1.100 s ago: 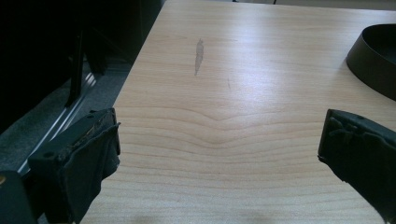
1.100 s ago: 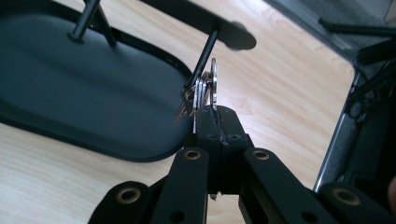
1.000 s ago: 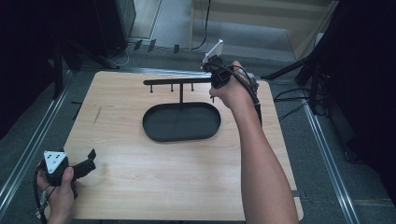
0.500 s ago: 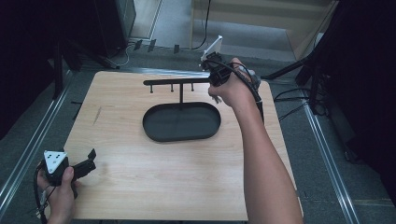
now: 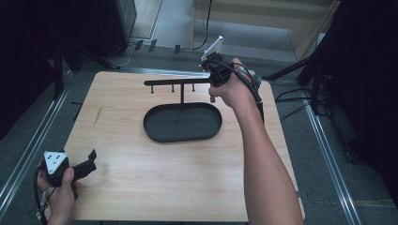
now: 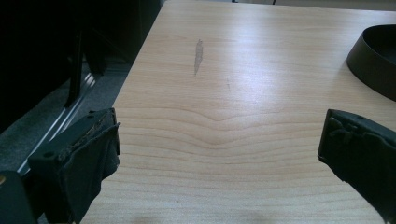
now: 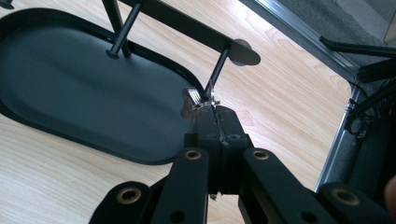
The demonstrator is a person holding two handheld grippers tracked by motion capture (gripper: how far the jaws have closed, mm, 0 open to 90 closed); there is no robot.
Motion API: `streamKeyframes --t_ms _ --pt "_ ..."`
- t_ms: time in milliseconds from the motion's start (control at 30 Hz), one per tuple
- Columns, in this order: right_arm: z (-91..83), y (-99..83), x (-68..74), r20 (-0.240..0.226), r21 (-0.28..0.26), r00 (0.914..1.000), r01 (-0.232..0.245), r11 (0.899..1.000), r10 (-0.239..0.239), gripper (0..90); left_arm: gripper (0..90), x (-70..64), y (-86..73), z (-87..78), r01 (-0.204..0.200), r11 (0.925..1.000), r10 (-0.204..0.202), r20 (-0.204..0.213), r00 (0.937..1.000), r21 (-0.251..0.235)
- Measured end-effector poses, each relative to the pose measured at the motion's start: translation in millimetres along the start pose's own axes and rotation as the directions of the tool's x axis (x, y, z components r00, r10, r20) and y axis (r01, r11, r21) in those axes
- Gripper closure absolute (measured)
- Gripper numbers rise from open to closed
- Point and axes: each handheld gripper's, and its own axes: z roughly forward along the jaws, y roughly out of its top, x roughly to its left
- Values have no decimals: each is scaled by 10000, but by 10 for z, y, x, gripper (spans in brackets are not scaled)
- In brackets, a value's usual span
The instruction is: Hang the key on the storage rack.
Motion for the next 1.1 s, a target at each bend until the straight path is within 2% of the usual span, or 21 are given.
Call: streamKeyframes --t_ms 167,433,667,800,967,1100 --pt "20 12 -2 87 -32 9999 -52 10000 52 900 0 1 0 -1 13 10000 -13 9 10000 2" --pt "76 42 -25 -8 -305 9987 -501 9983 501 900 0 5 -1 -1 35 10000 -35 23 10000 -12" --pt "115 75 -20 179 -543 9974 -686 9962 697 900 0 6 -2 -2 63 10000 -63 26 10000 -32" --pt "171 64 -61 308 -636 9944 -987 9931 1008 900 0 8 -2 -3 84 10000 -84 28 10000 -34" --pt "254 16 -126 55 -688 9907 -1349 9885 1356 900 0 9 -2 -3 87 10000 -87 31 10000 -29" --pt "295 -19 -148 -23 -641 9888 -1491 9867 1493 837 0 9 -2 -3 90 10000 -90 30 10000 -35"
